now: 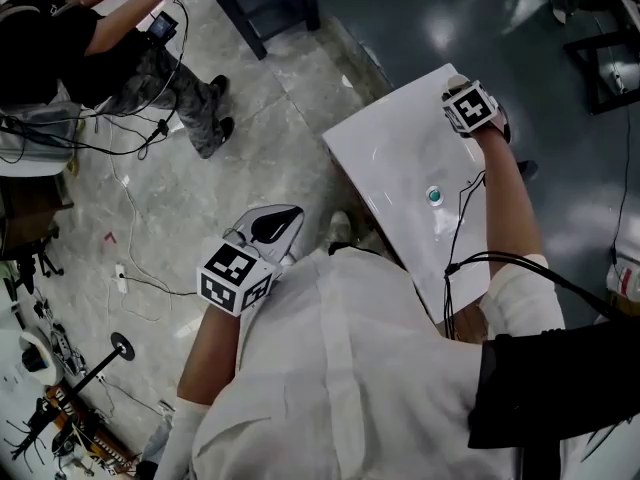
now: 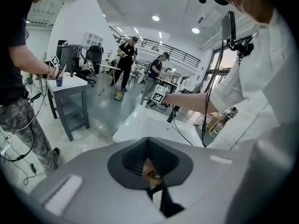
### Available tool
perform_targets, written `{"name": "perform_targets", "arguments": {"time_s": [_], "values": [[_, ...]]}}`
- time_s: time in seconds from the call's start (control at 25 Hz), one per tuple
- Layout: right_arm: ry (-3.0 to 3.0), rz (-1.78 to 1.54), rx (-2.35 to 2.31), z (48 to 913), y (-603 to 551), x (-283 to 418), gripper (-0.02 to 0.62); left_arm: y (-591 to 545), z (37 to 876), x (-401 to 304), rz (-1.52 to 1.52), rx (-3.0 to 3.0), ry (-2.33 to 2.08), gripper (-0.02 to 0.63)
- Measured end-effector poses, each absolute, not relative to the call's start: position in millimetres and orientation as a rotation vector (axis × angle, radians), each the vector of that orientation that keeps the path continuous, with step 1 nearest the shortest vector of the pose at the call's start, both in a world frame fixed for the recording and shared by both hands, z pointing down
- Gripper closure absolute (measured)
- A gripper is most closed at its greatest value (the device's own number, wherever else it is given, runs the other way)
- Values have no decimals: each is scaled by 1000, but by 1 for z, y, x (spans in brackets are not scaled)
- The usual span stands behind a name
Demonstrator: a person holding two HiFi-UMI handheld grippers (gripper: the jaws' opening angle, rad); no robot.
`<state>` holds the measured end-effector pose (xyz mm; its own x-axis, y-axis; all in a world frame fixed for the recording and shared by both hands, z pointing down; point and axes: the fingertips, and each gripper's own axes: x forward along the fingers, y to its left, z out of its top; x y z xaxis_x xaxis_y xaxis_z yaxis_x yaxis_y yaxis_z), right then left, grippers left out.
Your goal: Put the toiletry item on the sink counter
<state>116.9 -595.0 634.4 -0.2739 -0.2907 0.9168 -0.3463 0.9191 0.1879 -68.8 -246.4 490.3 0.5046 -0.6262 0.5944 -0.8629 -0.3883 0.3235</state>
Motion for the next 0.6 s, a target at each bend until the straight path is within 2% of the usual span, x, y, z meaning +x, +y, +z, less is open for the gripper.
{"name": "perform_targets", "arguments": {"time_s": [0.44, 0.6], "values": [[-1877, 54, 492, 642, -602, 119, 577, -245, 495, -73, 522, 2129, -1216, 600], [-1875, 56, 510, 640, -602, 119, 506, -245, 495, -76, 520, 2135, -1211, 600]]}}
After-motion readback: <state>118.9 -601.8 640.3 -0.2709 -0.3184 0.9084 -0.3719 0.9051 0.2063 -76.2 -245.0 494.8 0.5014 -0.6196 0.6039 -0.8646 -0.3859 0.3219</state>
